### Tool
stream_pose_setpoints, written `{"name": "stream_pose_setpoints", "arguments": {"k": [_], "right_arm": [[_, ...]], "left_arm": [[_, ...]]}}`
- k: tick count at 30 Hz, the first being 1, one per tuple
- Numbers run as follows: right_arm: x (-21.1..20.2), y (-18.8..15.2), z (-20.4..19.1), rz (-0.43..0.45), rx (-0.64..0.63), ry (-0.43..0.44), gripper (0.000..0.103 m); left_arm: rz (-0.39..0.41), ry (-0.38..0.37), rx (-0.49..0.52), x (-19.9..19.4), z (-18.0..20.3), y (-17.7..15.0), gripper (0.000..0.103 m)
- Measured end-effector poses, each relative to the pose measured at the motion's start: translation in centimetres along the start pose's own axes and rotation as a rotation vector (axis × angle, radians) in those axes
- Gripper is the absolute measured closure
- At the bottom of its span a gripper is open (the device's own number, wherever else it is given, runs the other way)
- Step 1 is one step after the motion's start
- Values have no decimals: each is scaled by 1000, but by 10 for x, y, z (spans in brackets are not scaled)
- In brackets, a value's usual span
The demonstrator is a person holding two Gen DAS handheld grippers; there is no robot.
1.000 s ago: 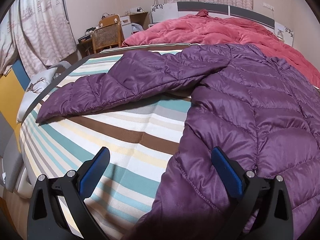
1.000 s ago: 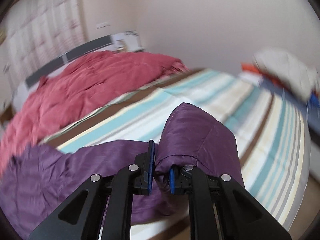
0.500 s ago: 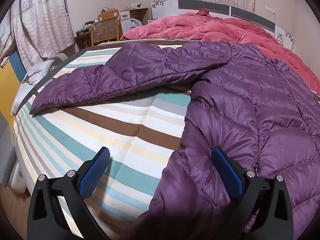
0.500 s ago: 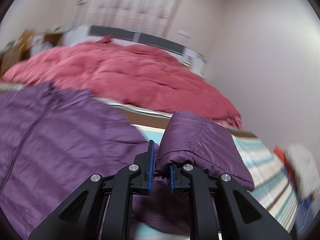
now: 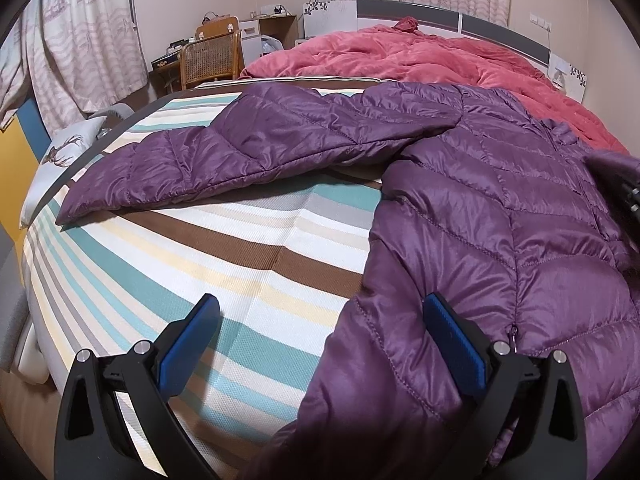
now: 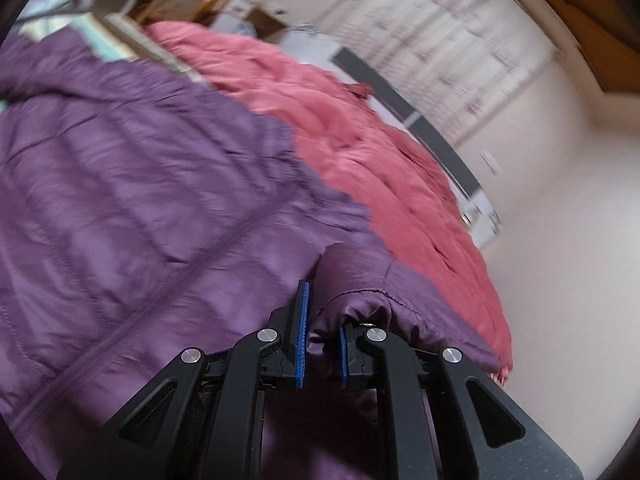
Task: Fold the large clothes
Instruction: 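Carry the held sleeve across the jacket body and open the right gripper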
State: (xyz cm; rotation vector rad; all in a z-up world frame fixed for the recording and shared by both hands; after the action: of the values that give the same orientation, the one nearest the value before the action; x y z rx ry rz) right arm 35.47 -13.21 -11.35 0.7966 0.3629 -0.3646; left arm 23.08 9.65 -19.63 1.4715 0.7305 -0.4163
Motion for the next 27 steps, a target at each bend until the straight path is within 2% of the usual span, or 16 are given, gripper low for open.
{"name": "stream_pose_setpoints", "arguments": {"k": [5,7,10,13,14,15,18,23,25,26,27], "right_arm": [[0,-4,-31,-37,-45,112,90],[3,-12,-36,-90,-18,159,90],[0,-13,-30,-119,70,211,89],[-3,-16,-19,-146,226,273,65],[-6,-19,-12,-152,321,307,45],[-9,-22,-4,-151,425,337,36],[-15,-33,14,-152,651,376,37],[-9,-58,46,-159,955,346,37],[-2,-63,59,-147,1060,339,44],[1,-62,62,-147,1083,338,56],[3,-61,65,-150,1097,338,63]], "left_arm": [[-1,-4,-6,0,-1,0,2],[-2,-3,-5,1,-1,0,2],[-3,-4,-6,0,-1,-1,2],[-6,-4,-12,0,-3,-1,2],[-7,-3,-12,0,-3,-1,2],[-7,-2,-14,0,-3,-1,2],[-4,3,-12,-1,-3,-1,2],[-5,1,-14,-2,-4,-1,2],[-6,0,-15,-1,-4,-1,2],[-5,1,-14,-1,-4,-1,2],[-4,3,-13,-1,-4,-1,2]]}}
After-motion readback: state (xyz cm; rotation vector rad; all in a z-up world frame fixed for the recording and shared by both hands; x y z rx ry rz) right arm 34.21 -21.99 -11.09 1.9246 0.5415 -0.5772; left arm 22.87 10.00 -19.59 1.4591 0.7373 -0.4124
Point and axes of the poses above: each gripper's, at about its wrist camera, not at the fingertips, and x roughly the way its jaws point, z to its right, y to its top, the point moved 7 cm from there along x, roughly the way its jaws point, and after that the axes turned 7 degrees about z, right-handed, at the moved point
